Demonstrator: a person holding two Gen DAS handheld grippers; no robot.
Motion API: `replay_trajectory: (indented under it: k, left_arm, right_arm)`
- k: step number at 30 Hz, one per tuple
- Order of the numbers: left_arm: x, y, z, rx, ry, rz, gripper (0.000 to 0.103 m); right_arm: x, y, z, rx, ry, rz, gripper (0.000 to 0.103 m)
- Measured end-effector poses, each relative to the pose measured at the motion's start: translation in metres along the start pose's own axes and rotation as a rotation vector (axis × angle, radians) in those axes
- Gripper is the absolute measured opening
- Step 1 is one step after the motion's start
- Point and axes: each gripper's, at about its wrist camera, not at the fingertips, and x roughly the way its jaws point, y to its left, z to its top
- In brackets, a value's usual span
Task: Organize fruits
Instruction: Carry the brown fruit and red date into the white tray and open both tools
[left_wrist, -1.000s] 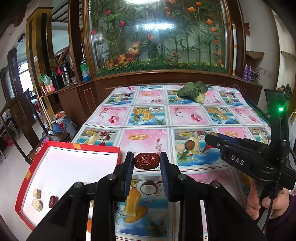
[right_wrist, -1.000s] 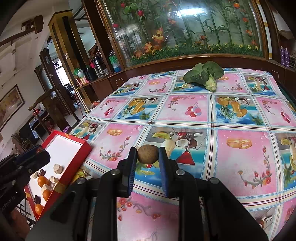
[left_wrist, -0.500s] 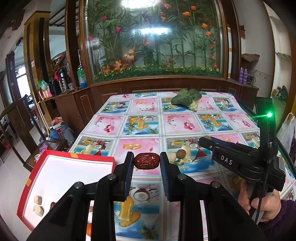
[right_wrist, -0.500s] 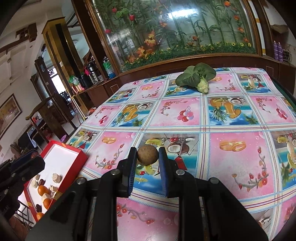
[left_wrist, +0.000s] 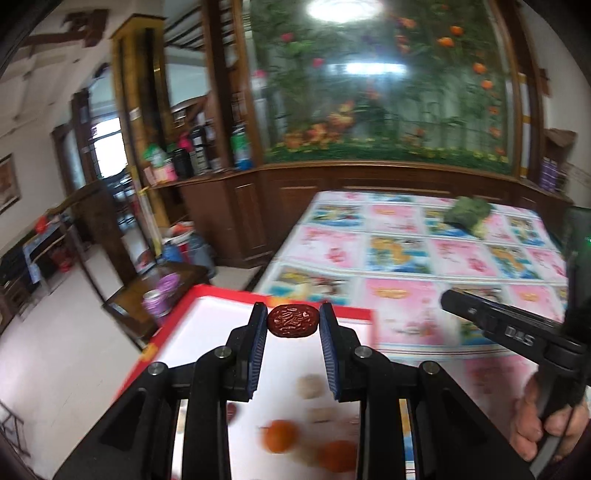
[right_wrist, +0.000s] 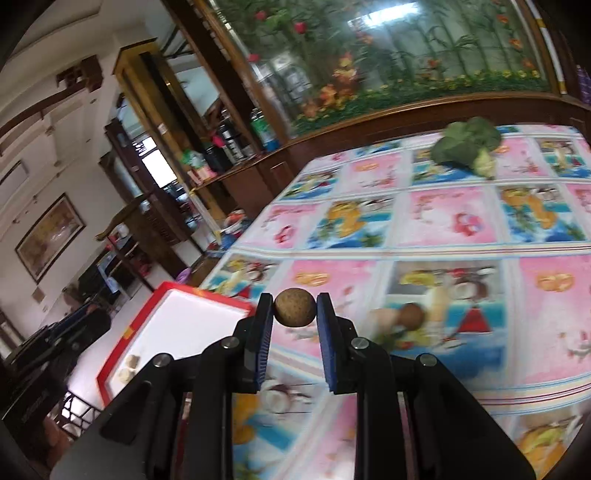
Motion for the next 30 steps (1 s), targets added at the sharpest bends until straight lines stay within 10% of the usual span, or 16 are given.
replay_trajectory:
  k: [13,30]
  left_arm:
    - [0.06,0.061,-0.035,-0.056,0.174,0.128,0.027]
    - [0.087,0.057,-0.051,-0.032,0.303,0.124,0.028]
  right_arm:
    - [0.086,0.1,-0.036,-0.12,0.186,0.088,0.026]
    - [0.121,0.095,-0.047,-0.102,0.302,0.023,0.026]
